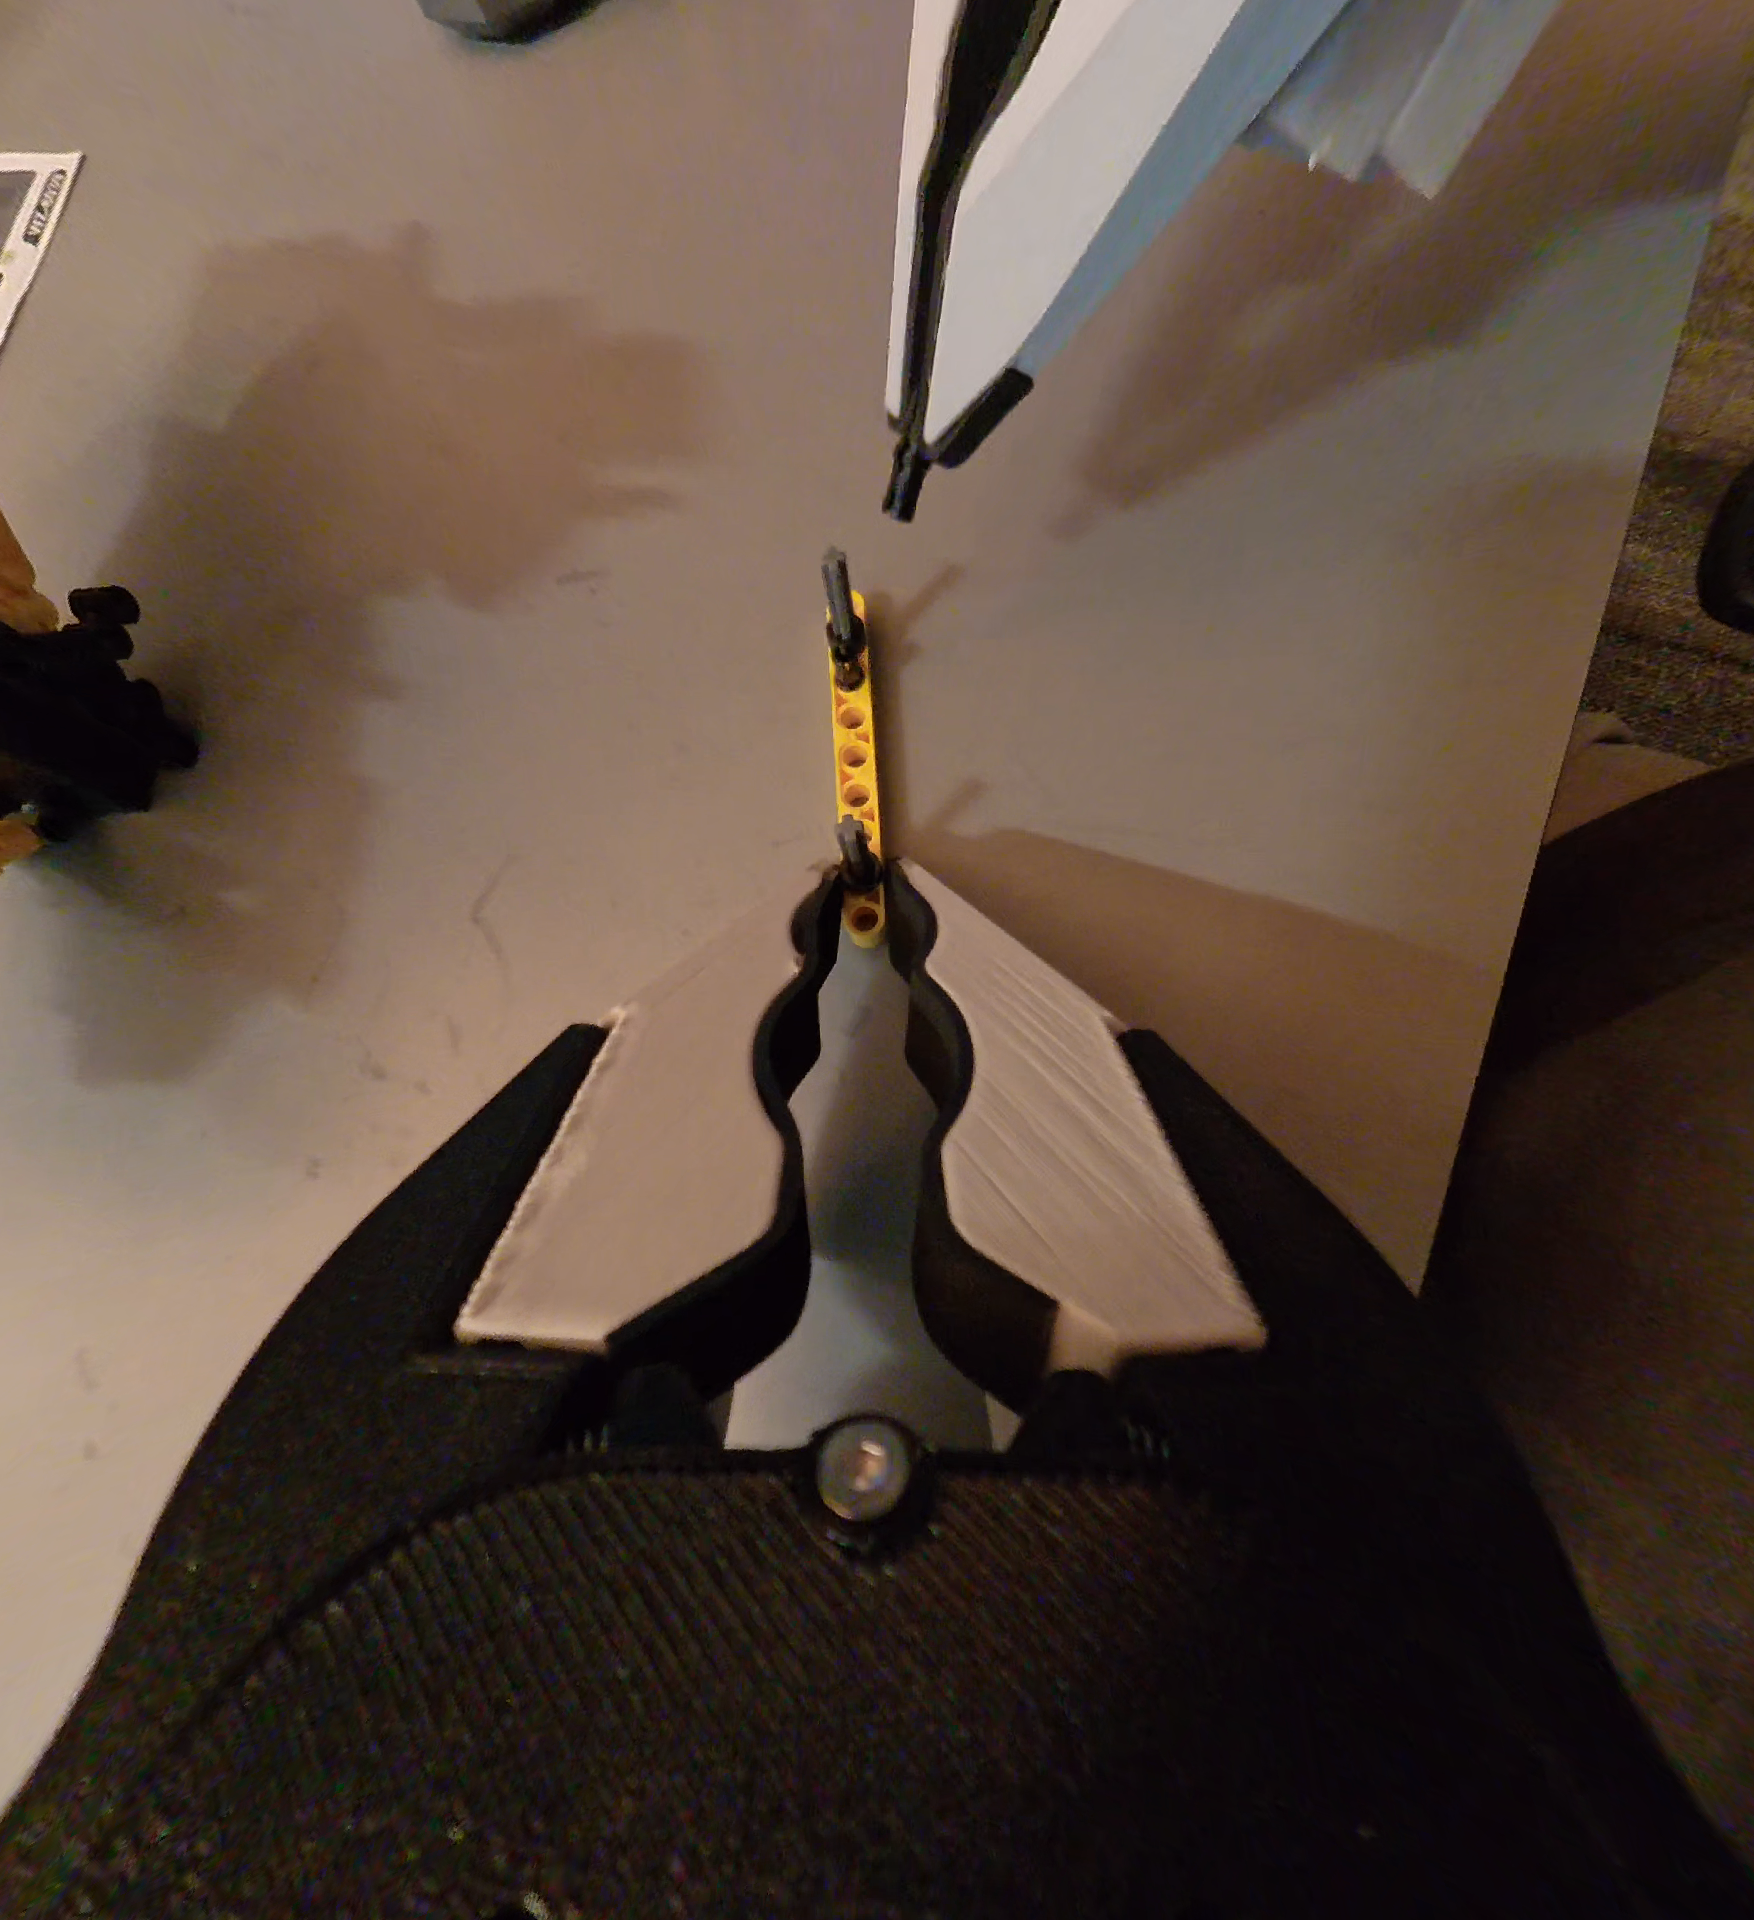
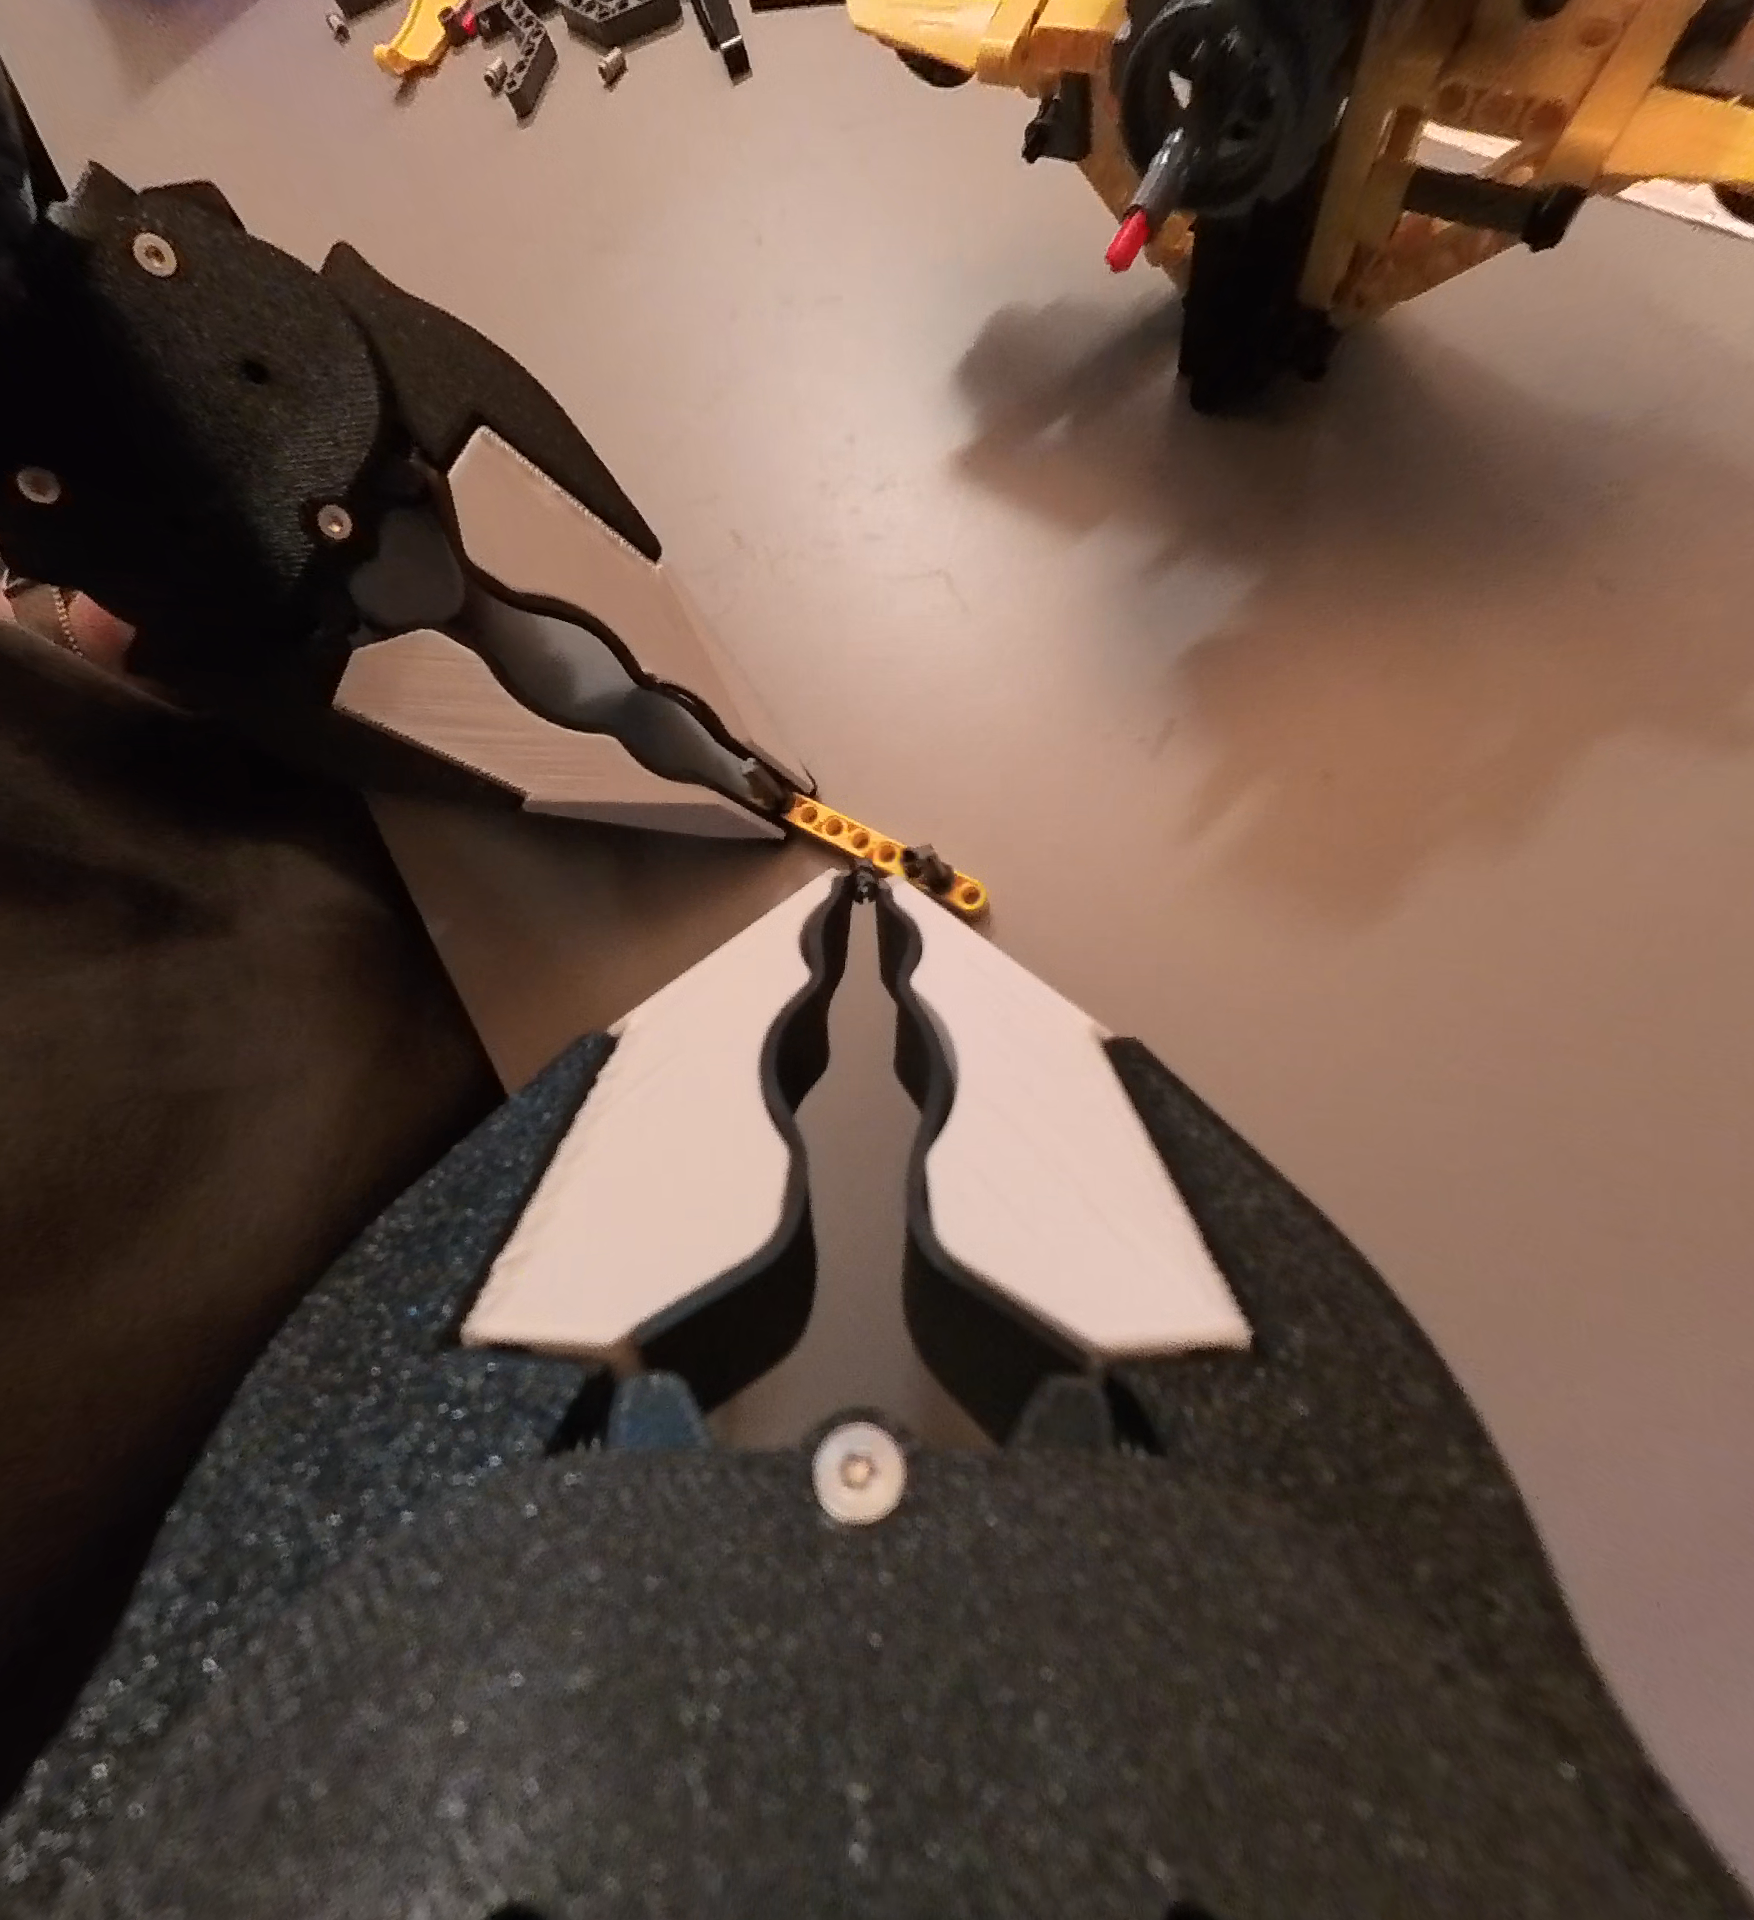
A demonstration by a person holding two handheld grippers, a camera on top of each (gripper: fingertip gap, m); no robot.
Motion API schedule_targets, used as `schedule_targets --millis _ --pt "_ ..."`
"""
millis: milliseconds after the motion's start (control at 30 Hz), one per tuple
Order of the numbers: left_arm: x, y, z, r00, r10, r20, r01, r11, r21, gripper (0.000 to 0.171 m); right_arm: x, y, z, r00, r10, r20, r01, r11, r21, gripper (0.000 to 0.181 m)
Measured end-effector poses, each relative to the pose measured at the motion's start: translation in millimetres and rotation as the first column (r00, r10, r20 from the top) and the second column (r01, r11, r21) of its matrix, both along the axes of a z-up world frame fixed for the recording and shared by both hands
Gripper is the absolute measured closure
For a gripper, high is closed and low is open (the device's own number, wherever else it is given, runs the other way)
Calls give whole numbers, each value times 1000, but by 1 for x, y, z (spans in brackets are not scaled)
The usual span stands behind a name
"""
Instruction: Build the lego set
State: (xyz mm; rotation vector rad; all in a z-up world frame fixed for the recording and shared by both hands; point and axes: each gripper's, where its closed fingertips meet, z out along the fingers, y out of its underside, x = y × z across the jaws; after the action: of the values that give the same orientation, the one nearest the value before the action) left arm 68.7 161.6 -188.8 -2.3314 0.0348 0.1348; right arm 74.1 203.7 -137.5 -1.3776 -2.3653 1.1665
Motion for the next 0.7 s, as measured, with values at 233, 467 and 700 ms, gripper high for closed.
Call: schedule_targets --millis 233,467,700 --pt "0 0 0 1000 2 18 -2 1000 -1 165 -6 -9 6 999 15 -51 -17 999 -41 178" --pt "0 0 0 999 1 33 -1 1000 -1 165 -10 -21 11 995 19 -94 -26 997 -73 178" --pt "0 0 0 1000 1 30 -1 1000 -1 165 -13 -21 19 991 11 -133 -21 997 -76 178"
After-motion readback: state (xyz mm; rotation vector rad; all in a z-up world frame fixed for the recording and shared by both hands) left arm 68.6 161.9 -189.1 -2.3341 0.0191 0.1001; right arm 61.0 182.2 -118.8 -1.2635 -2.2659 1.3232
